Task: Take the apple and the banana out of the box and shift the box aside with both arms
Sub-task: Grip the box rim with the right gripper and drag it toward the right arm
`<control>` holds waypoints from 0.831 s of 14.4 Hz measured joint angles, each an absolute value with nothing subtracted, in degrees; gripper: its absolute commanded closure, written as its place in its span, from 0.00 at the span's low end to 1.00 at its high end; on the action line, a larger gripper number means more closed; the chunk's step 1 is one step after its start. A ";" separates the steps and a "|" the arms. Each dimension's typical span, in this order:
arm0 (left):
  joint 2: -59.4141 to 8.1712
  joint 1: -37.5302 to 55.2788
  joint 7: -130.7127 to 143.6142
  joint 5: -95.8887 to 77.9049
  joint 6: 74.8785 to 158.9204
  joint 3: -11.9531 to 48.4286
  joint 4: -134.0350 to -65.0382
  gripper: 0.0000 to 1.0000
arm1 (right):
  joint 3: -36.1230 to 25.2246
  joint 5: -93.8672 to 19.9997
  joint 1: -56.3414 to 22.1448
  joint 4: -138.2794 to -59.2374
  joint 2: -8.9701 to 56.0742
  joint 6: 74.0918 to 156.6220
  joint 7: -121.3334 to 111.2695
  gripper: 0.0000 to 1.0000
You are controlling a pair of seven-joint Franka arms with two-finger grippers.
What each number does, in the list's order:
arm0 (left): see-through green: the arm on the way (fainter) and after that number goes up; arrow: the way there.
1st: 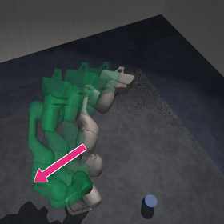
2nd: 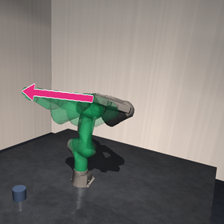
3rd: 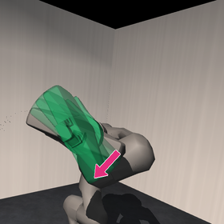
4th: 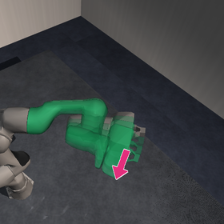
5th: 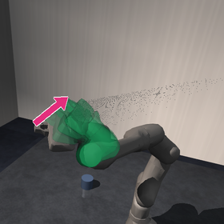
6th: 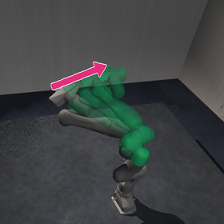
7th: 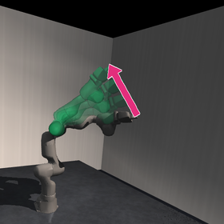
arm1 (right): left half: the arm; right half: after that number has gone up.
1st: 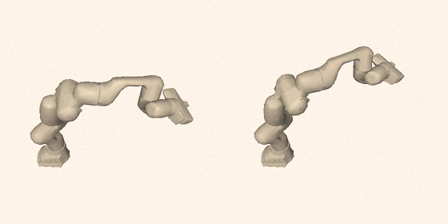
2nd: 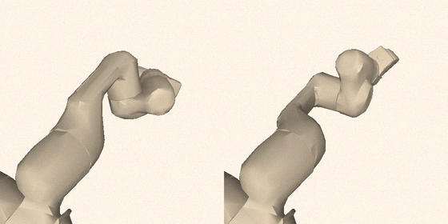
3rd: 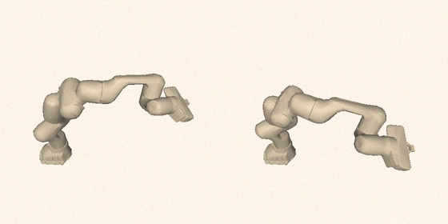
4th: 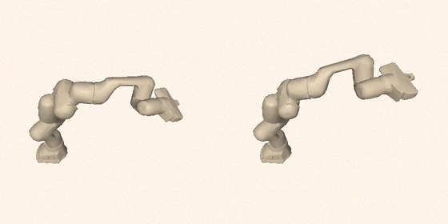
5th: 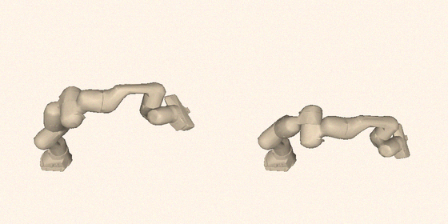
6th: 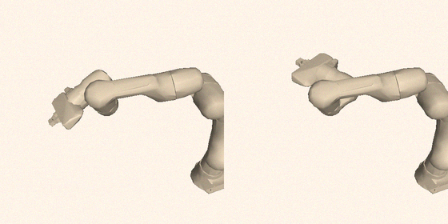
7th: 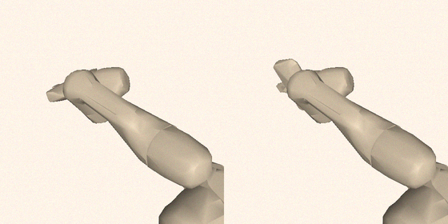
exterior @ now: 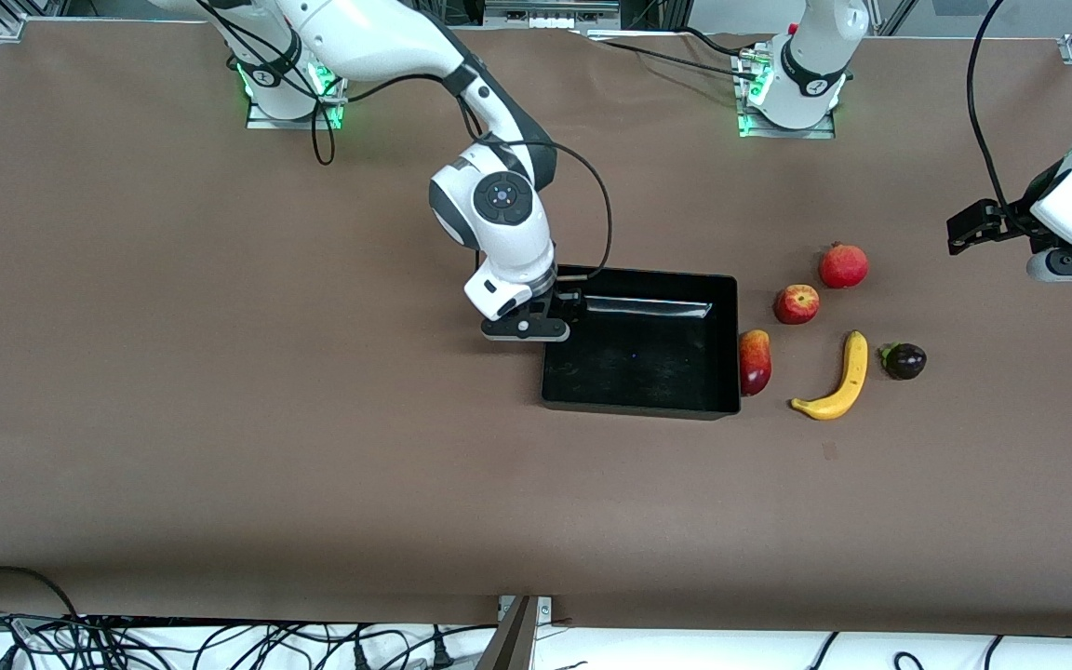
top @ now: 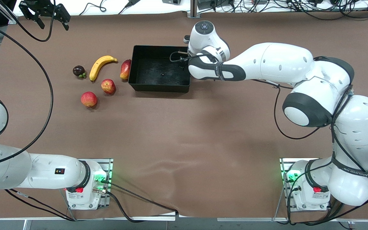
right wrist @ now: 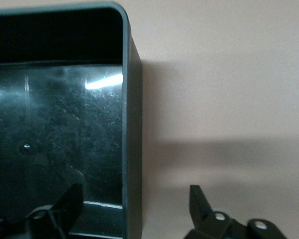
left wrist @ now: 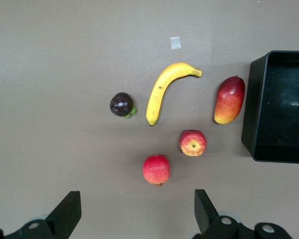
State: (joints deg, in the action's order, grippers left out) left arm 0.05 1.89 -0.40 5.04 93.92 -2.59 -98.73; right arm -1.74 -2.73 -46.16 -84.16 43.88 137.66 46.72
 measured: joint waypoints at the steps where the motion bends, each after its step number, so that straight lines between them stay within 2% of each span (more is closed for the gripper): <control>1: 0.05 1.89 -0.40 5.04 93.89 -2.59 -98.73 0.00 | -1.74 -2.73 -46.27 -84.16 44.57 138.11 46.74 0.81; 2: 0.05 1.90 -0.40 5.04 93.88 -2.59 -98.73 0.00 | -1.74 -2.73 -46.36 -84.15 45.07 138.36 46.76 1.00; 7: -0.33 1.90 -0.40 5.04 93.88 -2.57 -98.73 0.00 | -2.19 -2.73 -46.39 -83.43 45.41 138.39 46.76 1.00; 12: -0.45 1.91 -0.40 5.04 93.88 -2.55 -98.72 0.00 | -3.48 -2.71 -40.86 -82.21 42.39 130.11 40.18 1.00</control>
